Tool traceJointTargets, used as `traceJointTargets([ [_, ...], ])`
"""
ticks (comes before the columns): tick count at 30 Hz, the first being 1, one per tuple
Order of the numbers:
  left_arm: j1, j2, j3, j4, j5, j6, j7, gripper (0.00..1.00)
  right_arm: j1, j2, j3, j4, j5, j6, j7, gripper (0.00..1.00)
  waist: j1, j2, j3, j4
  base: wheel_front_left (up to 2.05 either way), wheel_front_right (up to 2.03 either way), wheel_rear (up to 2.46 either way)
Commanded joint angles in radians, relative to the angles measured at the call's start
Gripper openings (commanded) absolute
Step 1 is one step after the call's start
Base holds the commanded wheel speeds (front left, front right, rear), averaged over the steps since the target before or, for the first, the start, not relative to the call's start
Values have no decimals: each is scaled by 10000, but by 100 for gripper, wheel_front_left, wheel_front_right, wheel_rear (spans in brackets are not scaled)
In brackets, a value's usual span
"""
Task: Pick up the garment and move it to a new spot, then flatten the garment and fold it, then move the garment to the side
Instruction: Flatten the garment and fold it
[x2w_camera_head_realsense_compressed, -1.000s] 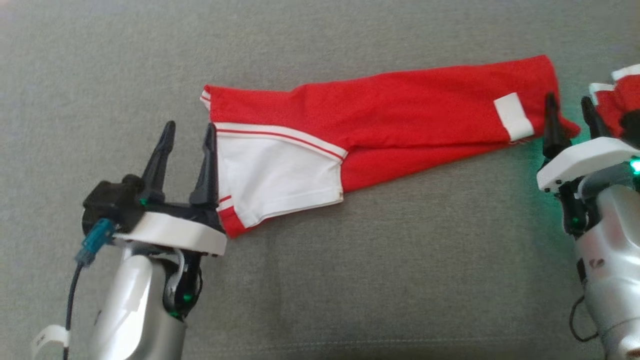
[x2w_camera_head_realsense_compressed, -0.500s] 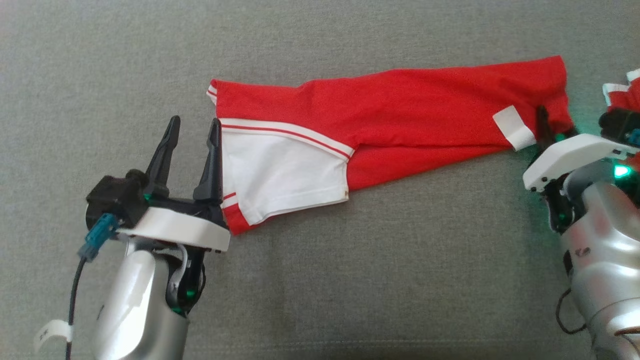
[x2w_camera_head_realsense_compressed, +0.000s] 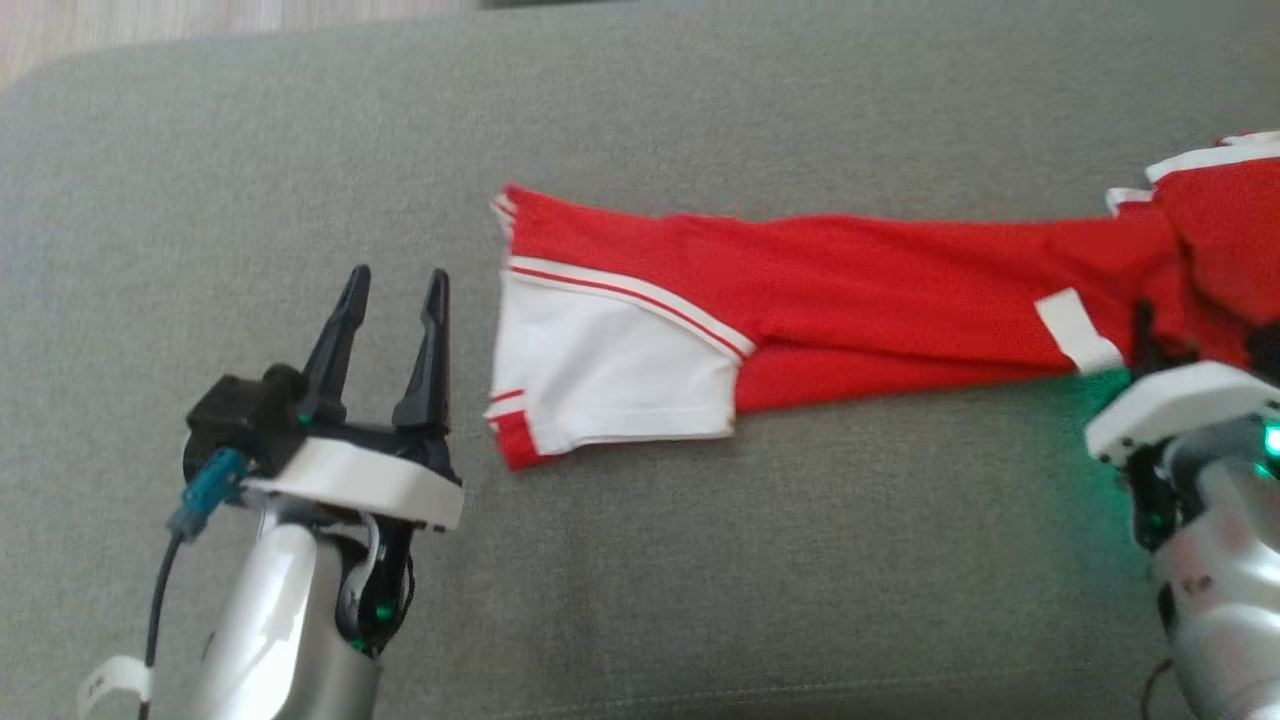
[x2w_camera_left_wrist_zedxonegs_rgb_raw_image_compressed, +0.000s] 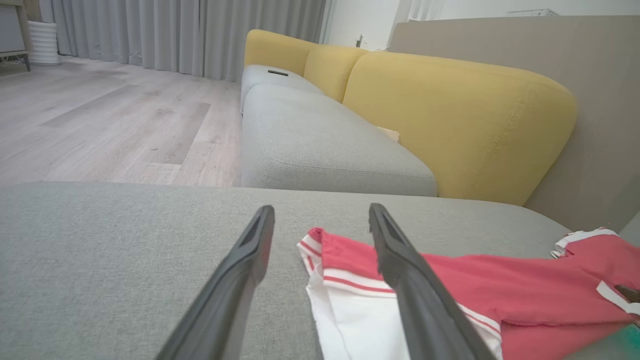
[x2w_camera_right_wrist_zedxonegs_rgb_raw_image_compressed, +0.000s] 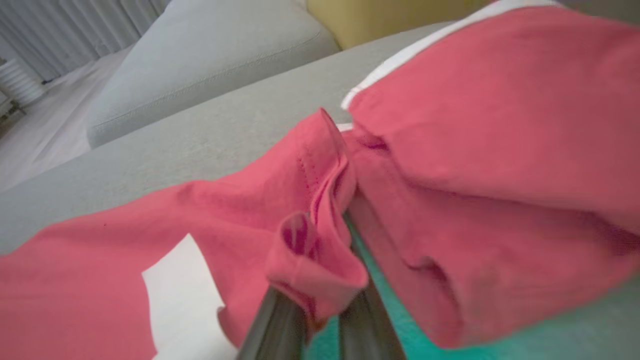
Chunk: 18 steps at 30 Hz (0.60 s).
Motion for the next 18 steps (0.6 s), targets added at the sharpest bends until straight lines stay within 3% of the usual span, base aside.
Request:
traceJointTargets([
  [1, -39, 82, 327, -252, -67, -25, -78, 100, 106, -210, -23, -314, -11, -9, -184, 0, 1, 0, -295, -167, 0, 0, 0],
  [7, 176, 82, 158, -187, -145, -61, -78, 100, 514, -65, -388, -463, -161, -9, -254, 0, 1, 0, -665, -135, 0, 0, 0],
  [18, 447, 82, 2, -117, -199, -98, -78, 100, 478, 991, 101, -1605, -363, -9, -89, 0, 1, 0, -1062, 382, 0, 0, 0],
])
